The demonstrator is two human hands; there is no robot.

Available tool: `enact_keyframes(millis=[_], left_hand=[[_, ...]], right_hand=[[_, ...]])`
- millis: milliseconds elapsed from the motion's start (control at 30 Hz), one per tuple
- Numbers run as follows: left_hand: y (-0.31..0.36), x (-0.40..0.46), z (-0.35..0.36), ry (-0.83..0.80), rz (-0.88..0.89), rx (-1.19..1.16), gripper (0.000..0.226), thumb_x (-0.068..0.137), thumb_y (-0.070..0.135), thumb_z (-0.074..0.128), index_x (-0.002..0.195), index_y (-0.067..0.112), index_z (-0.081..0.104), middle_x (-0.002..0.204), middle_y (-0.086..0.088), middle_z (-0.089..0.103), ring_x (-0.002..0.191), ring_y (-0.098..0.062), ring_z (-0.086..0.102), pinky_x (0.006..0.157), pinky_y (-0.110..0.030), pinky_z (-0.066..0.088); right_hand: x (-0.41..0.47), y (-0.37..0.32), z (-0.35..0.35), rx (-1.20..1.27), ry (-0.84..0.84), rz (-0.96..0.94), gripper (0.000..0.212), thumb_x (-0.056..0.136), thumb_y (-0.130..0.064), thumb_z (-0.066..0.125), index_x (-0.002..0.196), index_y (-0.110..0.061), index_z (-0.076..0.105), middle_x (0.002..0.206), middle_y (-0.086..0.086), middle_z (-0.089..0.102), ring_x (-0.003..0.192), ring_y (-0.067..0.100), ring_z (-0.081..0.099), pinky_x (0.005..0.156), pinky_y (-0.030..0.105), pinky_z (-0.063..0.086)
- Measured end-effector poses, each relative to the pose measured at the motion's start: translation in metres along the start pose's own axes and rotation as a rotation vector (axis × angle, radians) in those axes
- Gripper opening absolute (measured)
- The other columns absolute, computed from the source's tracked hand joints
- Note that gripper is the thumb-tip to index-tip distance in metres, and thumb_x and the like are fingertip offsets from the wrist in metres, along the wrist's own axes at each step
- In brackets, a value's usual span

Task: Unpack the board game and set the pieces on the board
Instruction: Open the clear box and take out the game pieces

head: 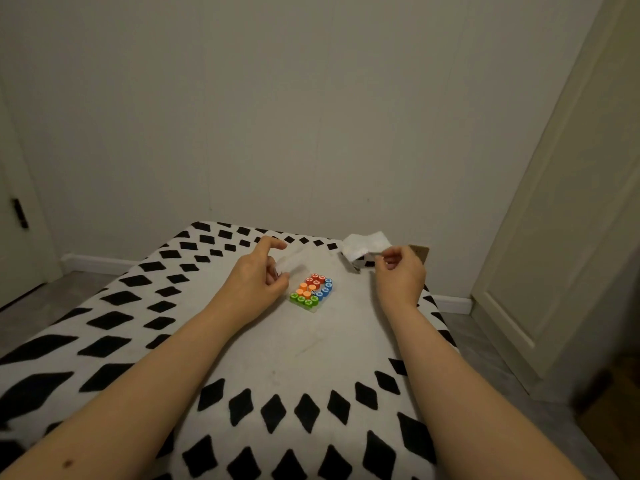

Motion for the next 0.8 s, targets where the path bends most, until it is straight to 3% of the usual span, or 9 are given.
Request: enact_keyframes(millis=[133, 333, 500, 667, 800], left_hand=[[0.0, 0.0, 0.0, -0.002, -0.012, 0.003, 0.043, 0.087, 0.015, 0.061, 0.125, 0.02, 0.041, 0.071, -0.001, 0.055, 0.063, -0.011, 0.054, 0.059, -0.014, 0.042], [-0.002, 0.0, 0.001, -0.021, -0.058, -0.017, 0.037, 0.086, 0.019, 0.063, 0.119, 0.017, 0.048, 0.071, 0.001, 0.055, 0.062, -0.008, 0.052, 0.059, -0.012, 0.04], [0.001, -0.002, 0.002, -0.042, -0.093, 0.077, 0.034, 0.087, 0.024, 0.062, 0.112, 0.001, 0.058, 0.072, 0.006, 0.048, 0.064, -0.006, 0.044, 0.058, -0.014, 0.038], [0.002, -0.009, 0.0, -0.038, -0.14, 0.055, 0.022, 0.087, 0.023, 0.062, 0.088, 0.001, 0.061, 0.067, 0.0, 0.051, 0.058, -0.007, 0.043, 0.051, -0.012, 0.032], [0.004, -0.021, -0.005, 0.004, -0.17, 0.024, 0.024, 0.086, 0.022, 0.062, 0.077, 0.0, 0.06, 0.072, -0.013, 0.061, 0.061, -0.015, 0.05, 0.055, -0.018, 0.04]], right_hand=[[0.0, 0.004, 0.0, -0.077, -0.069, 0.084, 0.005, 0.085, -0.01, 0.059, 0.087, -0.012, 0.063, 0.075, -0.006, 0.056, 0.072, 0.013, 0.054, 0.053, 0.019, 0.036], [-0.008, 0.001, 0.004, -0.114, -0.133, 0.048, 0.01, 0.085, -0.01, 0.056, 0.09, -0.014, 0.063, 0.081, -0.003, 0.059, 0.075, 0.014, 0.055, 0.063, 0.025, 0.041], [-0.026, -0.011, 0.01, -0.068, -0.292, -0.005, 0.015, 0.089, -0.01, 0.056, 0.102, -0.012, 0.063, 0.094, 0.0, 0.061, 0.078, 0.008, 0.053, 0.067, 0.014, 0.042], [-0.051, -0.028, 0.013, 0.087, -0.408, 0.035, 0.028, 0.094, -0.008, 0.048, 0.12, -0.008, 0.057, 0.119, 0.003, 0.059, 0.1, 0.006, 0.052, 0.084, 0.014, 0.039], [-0.07, -0.039, 0.011, 0.093, -0.5, 0.048, 0.033, 0.096, -0.009, 0.042, 0.129, -0.01, 0.051, 0.131, 0.005, 0.054, 0.117, 0.012, 0.051, 0.093, 0.018, 0.041]])
Point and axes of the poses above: each hand's wrist, its own x-axis towards the middle knuckle, its own z-axis out of the palm, y = z × x, the point moved 3 cm from there along x, towards the middle knuckle
